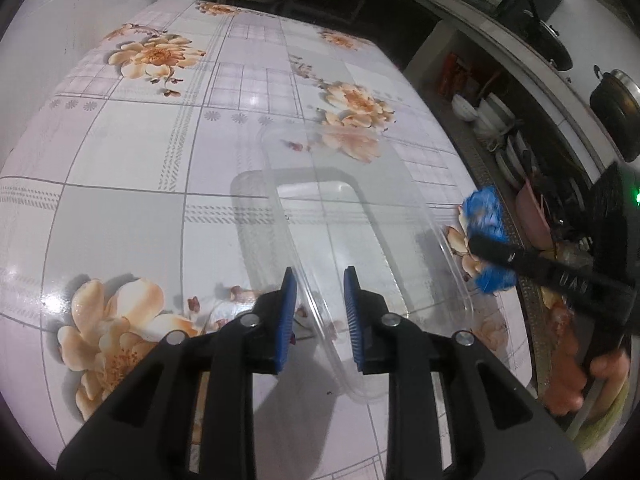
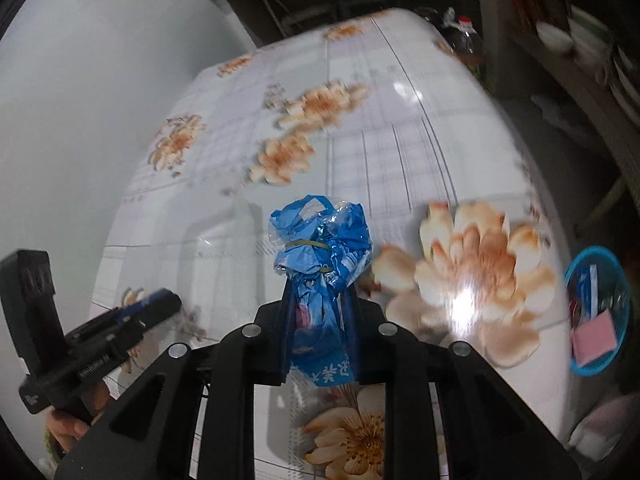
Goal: Collect trash
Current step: 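Grasp the clear plastic container rim with the left gripper while the right holds the wrapper, then carry the container and wrapper over the blue wastebasket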
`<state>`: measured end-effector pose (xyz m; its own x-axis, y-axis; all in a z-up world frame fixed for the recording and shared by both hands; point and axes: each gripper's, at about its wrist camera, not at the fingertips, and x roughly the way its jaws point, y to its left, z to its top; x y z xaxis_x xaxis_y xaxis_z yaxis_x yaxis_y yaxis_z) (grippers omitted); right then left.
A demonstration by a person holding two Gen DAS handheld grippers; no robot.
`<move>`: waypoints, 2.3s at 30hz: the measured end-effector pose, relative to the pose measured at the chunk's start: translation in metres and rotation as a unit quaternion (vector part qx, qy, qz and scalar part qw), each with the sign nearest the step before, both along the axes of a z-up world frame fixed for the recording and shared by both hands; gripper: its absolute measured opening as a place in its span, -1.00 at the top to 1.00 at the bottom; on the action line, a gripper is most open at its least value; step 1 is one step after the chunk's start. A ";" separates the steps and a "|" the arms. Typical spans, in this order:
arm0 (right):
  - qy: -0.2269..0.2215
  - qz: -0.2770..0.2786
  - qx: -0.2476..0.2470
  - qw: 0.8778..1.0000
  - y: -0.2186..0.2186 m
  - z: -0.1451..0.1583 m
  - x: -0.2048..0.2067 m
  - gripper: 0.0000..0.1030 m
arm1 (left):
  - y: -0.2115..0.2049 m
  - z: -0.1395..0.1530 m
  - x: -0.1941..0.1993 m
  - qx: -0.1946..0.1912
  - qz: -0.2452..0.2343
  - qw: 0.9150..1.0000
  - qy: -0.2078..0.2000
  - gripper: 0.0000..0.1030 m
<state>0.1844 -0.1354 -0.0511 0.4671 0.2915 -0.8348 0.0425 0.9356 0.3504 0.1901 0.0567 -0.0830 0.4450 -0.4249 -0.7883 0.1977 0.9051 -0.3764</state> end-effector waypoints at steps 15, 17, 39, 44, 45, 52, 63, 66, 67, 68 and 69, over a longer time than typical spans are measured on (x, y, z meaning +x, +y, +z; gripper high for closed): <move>0.004 0.002 0.030 1.000 0.003 -0.024 -0.013 0.58 | 0.002 -0.003 0.000 0.047 0.033 0.998 -0.009 0.95; 0.002 -0.001 0.035 0.999 -0.001 -0.023 -0.016 0.58 | 0.002 -0.002 -0.001 0.048 0.036 0.998 -0.011 0.95; -0.025 -0.050 0.072 0.996 -0.050 -0.009 -0.051 0.58 | -0.036 0.033 -0.015 0.014 0.008 0.998 -0.054 0.96; -0.042 -0.072 0.079 0.993 -0.073 0.001 -0.066 0.58 | -0.059 0.045 -0.018 0.008 -0.012 0.998 -0.064 0.96; -0.045 -0.077 0.080 0.993 -0.078 0.002 -0.069 0.58 | -0.063 0.046 -0.018 0.008 -0.015 0.998 -0.066 0.96; -0.066 -0.123 0.091 0.986 -0.125 0.008 -0.095 0.58 | -0.126 0.066 -0.022 0.011 -0.068 0.994 -0.088 0.96; -0.051 -0.326 0.081 0.941 -0.279 -0.031 -0.202 0.58 | -0.283 0.065 -0.016 0.012 -0.206 0.977 -0.053 0.96; -0.022 -0.390 0.090 0.916 -0.321 -0.061 -0.241 0.58 | -0.341 0.047 -0.011 0.025 -0.251 0.967 -0.020 0.96; -0.014 -0.404 0.094 0.910 -0.330 -0.070 -0.250 0.58 | -0.356 0.041 -0.009 0.029 -0.261 0.965 -0.010 0.96; -0.003 -0.421 0.103 0.901 -0.342 -0.083 -0.262 0.58 | -0.373 0.032 -0.008 0.035 -0.273 0.961 0.002 0.96; 0.003 -0.430 0.111 0.896 -0.349 -0.092 -0.269 0.58 | -0.390 0.022 -0.007 0.045 -0.282 0.958 0.016 0.96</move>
